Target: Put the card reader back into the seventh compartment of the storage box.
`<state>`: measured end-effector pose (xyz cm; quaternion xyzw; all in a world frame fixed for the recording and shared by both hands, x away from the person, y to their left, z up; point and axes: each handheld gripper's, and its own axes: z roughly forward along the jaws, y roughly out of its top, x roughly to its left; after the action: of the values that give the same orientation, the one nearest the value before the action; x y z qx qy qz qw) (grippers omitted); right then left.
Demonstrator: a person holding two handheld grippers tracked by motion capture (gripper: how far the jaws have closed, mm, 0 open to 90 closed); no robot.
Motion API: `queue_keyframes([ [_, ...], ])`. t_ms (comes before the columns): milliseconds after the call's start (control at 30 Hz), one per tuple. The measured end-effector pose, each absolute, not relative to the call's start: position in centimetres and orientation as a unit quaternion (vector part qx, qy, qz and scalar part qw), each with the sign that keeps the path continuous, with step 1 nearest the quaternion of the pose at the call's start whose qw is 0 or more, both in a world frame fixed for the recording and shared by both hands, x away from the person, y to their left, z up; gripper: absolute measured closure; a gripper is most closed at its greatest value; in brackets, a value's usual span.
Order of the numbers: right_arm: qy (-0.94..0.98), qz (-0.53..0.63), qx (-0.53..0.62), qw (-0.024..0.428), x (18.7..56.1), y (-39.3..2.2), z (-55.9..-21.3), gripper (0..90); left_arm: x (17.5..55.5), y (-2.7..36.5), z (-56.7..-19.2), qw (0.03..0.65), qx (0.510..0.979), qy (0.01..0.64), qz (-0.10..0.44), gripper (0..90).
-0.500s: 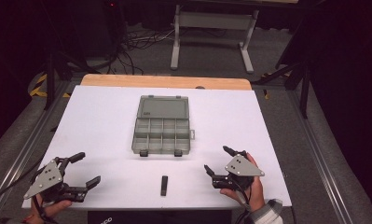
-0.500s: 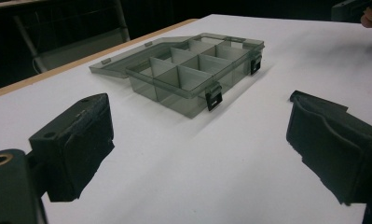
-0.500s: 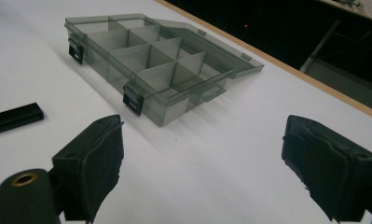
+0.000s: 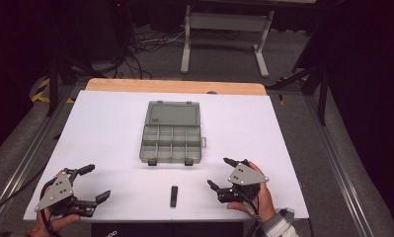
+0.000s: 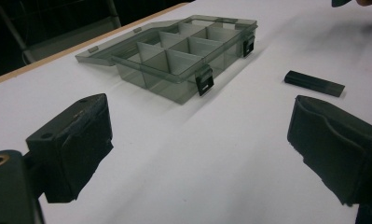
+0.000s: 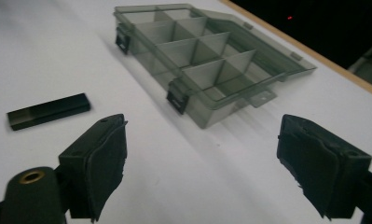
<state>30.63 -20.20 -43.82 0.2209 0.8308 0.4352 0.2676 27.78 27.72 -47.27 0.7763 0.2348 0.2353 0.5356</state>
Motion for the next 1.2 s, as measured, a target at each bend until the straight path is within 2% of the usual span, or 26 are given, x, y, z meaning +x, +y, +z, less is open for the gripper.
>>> queue_keyframes([
  [533, 0.897, 0.392, 0.131, 0.159, 31.0, -14.7, -44.7, 18.9, 28.0, 27.2, -47.8, 0.525, 0.790, 0.225, 0.223, 6.9],
  [633, 0.908, 0.383, 0.116, 0.125, 31.2, -13.5, -45.2, 18.3, 28.0, 27.2, -47.8, 0.525, 0.791, 0.223, 0.221, 6.8],
  [967, 0.929, 0.353, 0.070, 0.083, 31.6, -10.2, -46.3, 13.2, 28.1, 27.2, -47.9, 0.519, 0.794, 0.226, 0.221, 6.5],
  [1200, 0.936, 0.335, 0.067, 0.081, 32.1, -9.0, -47.1, 11.7, 28.0, 27.1, -47.9, 0.519, 0.794, 0.227, 0.219, 6.4],
])
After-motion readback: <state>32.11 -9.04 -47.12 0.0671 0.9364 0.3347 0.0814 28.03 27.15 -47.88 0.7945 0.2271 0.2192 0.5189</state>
